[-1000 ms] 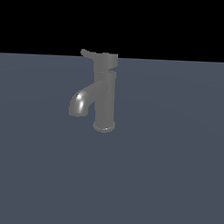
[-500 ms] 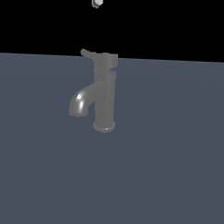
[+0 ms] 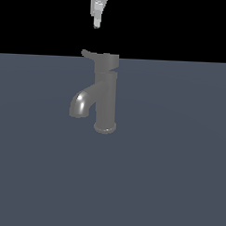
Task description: Turn on the faucet by rotating a designated handle.
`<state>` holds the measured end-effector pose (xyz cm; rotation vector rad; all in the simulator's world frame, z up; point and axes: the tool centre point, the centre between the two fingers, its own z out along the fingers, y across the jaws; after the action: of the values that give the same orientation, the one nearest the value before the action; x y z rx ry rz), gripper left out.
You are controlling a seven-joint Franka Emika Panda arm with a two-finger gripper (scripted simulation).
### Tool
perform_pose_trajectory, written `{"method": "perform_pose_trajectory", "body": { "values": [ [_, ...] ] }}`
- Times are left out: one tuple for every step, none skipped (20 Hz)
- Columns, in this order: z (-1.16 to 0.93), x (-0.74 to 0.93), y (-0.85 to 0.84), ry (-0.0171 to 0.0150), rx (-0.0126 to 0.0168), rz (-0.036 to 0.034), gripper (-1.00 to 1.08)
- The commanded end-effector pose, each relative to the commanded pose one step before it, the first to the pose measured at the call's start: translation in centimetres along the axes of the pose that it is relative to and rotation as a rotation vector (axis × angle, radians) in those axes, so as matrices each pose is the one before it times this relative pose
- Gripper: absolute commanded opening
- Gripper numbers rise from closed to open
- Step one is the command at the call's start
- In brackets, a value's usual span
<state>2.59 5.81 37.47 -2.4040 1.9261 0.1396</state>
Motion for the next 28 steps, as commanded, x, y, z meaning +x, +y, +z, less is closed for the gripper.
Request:
{"method": "perform_pose_trajectory", "body": {
  "values": [
    [0.987,0.067,-1.175,0.01014,0.00117,0.06779,-1.0],
    [0.398,-0.01,-0.451,0.00447,0.00061,0.02626,-1.0],
    [0.402,-0.026,-0.446,0.00466,0.00079,0.02616,-1.0],
    [0.405,-0.042,-0.441,0.00484,0.00099,0.02605,-1.0],
    [0.408,-0.057,-0.435,0.00501,0.00119,0.02594,-1.0],
    [0.411,-0.073,-0.428,0.00517,0.0014,0.02582,-1.0],
    [0.413,-0.089,-0.42,0.00532,0.00163,0.0257,-1.0],
    [0.409,-0.102,-0.406,0.00537,0.00183,0.02516,-1.0],
    [0.391,-0.111,-0.379,0.00522,0.00196,0.02384,-1.0],
    [0.372,-0.117,-0.351,0.00503,0.00205,0.02243,-1.0],
    [0.352,-0.122,-0.324,0.00481,0.00212,0.02105,-1.0],
    [0.332,-0.124,-0.297,0.00458,0.00216,0.01968,-1.0],
    [0.311,-0.124,-0.272,0.00433,0.00217,0.01833,-1.0],
    [0.29,-0.122,-0.248,0.00407,0.00215,0.01699,-1.0],
    [0.269,-0.119,-0.225,0.00379,0.00211,0.01568,-1.0],
    [0.248,-0.114,-0.203,0.0035,0.00204,0.01436,-1.0],
    [0.227,-0.108,-0.182,0.00321,0.00194,0.01307,-1.0],
    [0.205,-0.103,-0.161,0.00291,0.00182,0.01176,-1.0],
    [0.184,-0.092,-0.142,0.00262,0.00169,0.01053,-1.0],
    [0.162,-0.085,-0.123,0.00231,0.00153,0.00924,-1.0],
    [0.141,-0.074,-0.105,0.00201,0.00137,0.00801,-1.0],
    [0.119,-0.065,-0.087,0.00169,0.00118,0.00673,-1.0],
    [0.097,-0.053,-0.071,0.00139,0.00098,0.00552,-1.0],
    [0.076,-0.043,-0.054,0.00108,0.00077,0.00427,-1.0],
    [0.054,-0.028,-0.039,0.00078,0.00056,0.00309,-1.0],
    [0.033,-0.023,-0.021,0.00044,0.00032,0.00174,-1.0],
    [0.011,-0.004,-0.009,0.00017,0.00012,0.00066,-1.0],
    [0.0,0.0,0.0,0.0,0.0,0.0,-1.0]
  ]
}}
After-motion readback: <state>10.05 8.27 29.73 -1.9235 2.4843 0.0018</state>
